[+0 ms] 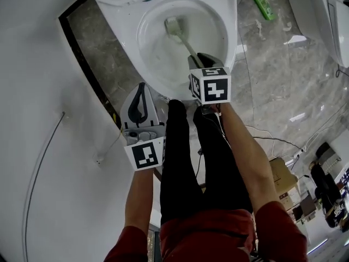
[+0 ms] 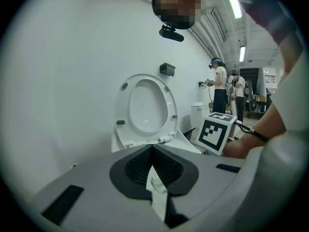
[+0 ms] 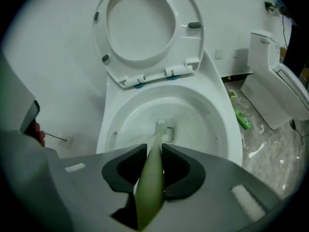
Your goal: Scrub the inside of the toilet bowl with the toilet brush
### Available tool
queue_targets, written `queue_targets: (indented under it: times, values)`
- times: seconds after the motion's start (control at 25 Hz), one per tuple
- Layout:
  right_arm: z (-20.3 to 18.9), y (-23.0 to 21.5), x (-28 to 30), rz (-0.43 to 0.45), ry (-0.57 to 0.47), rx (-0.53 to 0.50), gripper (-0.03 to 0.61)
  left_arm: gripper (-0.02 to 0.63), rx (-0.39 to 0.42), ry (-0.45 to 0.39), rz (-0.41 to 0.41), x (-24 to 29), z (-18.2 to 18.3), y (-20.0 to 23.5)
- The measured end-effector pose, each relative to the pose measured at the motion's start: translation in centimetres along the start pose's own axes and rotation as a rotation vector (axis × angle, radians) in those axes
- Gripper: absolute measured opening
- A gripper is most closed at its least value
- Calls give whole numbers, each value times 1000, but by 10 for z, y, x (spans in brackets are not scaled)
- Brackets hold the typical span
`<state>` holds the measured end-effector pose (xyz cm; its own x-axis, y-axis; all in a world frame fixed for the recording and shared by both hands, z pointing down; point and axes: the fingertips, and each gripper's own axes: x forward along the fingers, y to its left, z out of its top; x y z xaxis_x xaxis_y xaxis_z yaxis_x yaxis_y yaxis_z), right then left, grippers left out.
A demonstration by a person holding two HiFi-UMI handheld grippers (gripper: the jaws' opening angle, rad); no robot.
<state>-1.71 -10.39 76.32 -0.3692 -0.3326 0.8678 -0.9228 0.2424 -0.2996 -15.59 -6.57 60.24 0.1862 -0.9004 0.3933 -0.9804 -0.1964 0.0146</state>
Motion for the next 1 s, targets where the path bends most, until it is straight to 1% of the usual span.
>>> queue_targets:
  times: [0.08,0.16,0.24,0.36,0.52,0.6,0.68,0.88,1.0]
  values:
    - [5,18,-13,47,-35,-20,107,5,10,4,4,-6,-1,0]
    - [5,24,-29,76,-69,-34,107,5,13,8,10,-12,-1,-1]
    - [6,17,-43,70,-94,-36,107,5,11,7,16,-18,4,-3]
    - [11,2,-72,47,-129,-51,107,6,11,-3,23,-30,24,-9]
    - [20,-3,-133,28,-183,-133,107,5,23,7,27,-51,56,-18]
    - [23,1,-171,21,-214,-171,107,6,14,18,24,-64,77,-23]
    - [30,9,-212,13,-253,-205,107,5,9,10,24,-79,104,-27]
    - [71,30,-320,-42,-436,-299,107,5,24,-90,37,-113,189,-37]
    - [95,34,-378,-69,-541,-316,107,6,38,-147,46,-129,237,-42]
